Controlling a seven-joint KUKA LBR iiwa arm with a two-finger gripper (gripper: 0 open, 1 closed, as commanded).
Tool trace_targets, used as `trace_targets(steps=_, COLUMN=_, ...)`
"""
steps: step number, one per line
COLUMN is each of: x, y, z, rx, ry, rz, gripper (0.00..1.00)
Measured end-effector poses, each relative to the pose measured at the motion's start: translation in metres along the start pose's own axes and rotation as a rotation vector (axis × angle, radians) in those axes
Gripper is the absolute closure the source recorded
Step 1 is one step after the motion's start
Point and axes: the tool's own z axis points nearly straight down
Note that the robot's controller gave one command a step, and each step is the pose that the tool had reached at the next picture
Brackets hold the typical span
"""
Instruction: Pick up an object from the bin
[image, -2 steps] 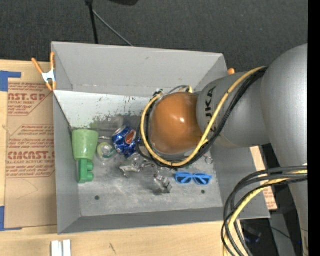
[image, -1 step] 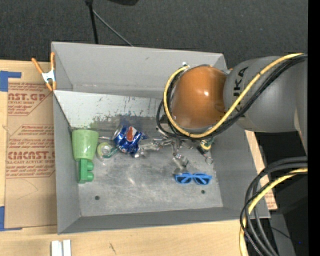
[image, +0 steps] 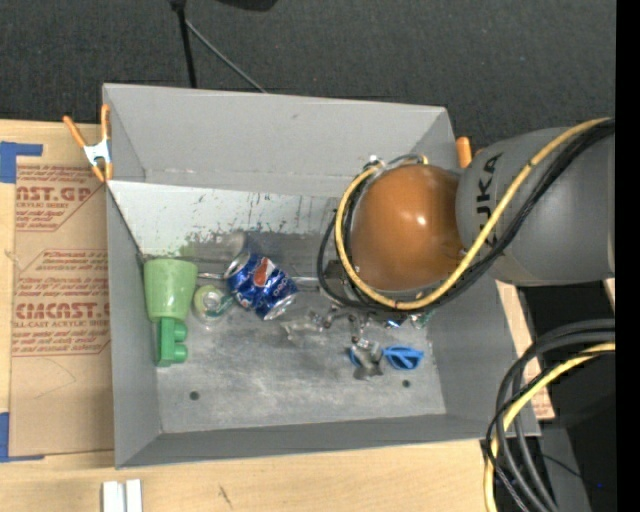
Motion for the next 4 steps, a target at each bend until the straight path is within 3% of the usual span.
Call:
trace_targets(steps=1, x=-0.077, y=0.017, z=0.024, rx=0.001, ry=-0.006, rz=0.033, gripper=0.0)
trace_targets(steps=2, x=-0.1, y=0.01, z=-0.031, rx=0.005, ry=-0.008, rz=0.304, gripper=0.0)
trace_targets(steps=3, x=-0.045, y=-0.025, z=0.009, rx=0.003, ry=-0.001, rz=0.468, gripper=0.0)
trace_targets(steps=4, x=-0.054, y=-0.02, z=0.016, rx=0.002, ry=-0.003, rz=0.607, gripper=0.0)
